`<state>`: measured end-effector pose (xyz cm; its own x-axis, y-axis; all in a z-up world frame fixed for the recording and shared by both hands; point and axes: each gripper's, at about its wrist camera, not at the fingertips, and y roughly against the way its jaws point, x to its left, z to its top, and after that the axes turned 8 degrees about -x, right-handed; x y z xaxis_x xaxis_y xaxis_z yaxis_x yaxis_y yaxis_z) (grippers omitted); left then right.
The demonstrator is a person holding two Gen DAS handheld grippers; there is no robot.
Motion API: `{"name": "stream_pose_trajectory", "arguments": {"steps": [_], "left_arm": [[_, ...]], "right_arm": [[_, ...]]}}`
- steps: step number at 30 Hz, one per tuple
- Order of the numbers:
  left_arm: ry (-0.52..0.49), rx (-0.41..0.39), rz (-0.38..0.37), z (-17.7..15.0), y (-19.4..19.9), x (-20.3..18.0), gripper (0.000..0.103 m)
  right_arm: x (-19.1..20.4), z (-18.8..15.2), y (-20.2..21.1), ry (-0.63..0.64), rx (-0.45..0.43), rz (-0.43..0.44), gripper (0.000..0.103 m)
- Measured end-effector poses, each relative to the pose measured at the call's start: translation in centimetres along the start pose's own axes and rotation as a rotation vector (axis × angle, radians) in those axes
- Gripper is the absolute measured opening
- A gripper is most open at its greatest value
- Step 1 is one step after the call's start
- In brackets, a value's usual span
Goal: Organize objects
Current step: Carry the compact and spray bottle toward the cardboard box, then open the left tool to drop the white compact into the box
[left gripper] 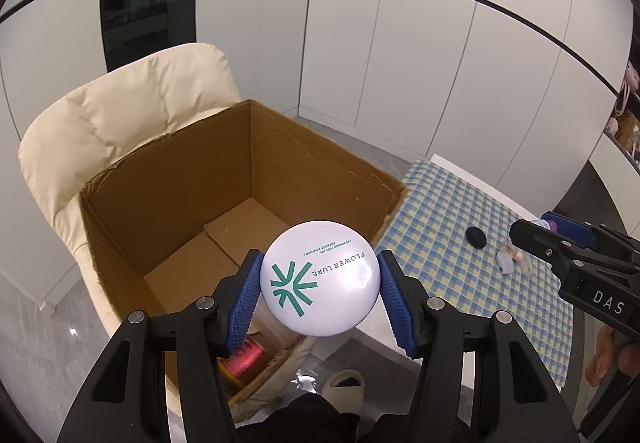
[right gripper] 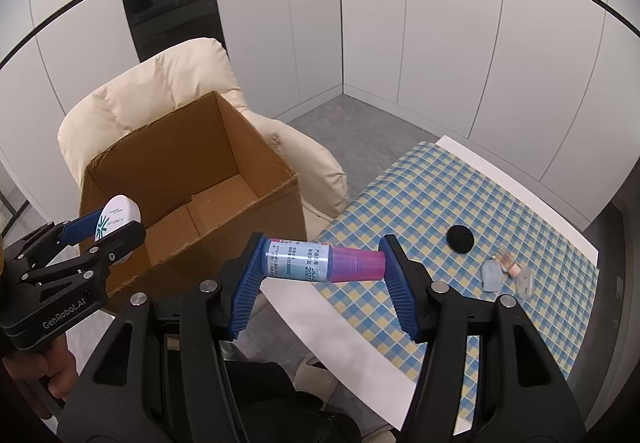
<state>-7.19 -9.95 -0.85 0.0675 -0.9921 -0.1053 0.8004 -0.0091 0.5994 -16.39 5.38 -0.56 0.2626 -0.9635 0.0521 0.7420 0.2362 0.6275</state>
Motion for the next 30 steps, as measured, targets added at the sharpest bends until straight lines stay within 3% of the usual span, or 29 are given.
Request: {"name": "stream_pose_trajectory", "arguments": {"steps": [30], "left_arm": [[0.060, 0.007, 0.086, -0.1, -0.2, 5.9, 0.058]], "right_arm": [[6.9, 0.9, -2.3, 0.094, 0.012, 0.091, 0.060]]}}
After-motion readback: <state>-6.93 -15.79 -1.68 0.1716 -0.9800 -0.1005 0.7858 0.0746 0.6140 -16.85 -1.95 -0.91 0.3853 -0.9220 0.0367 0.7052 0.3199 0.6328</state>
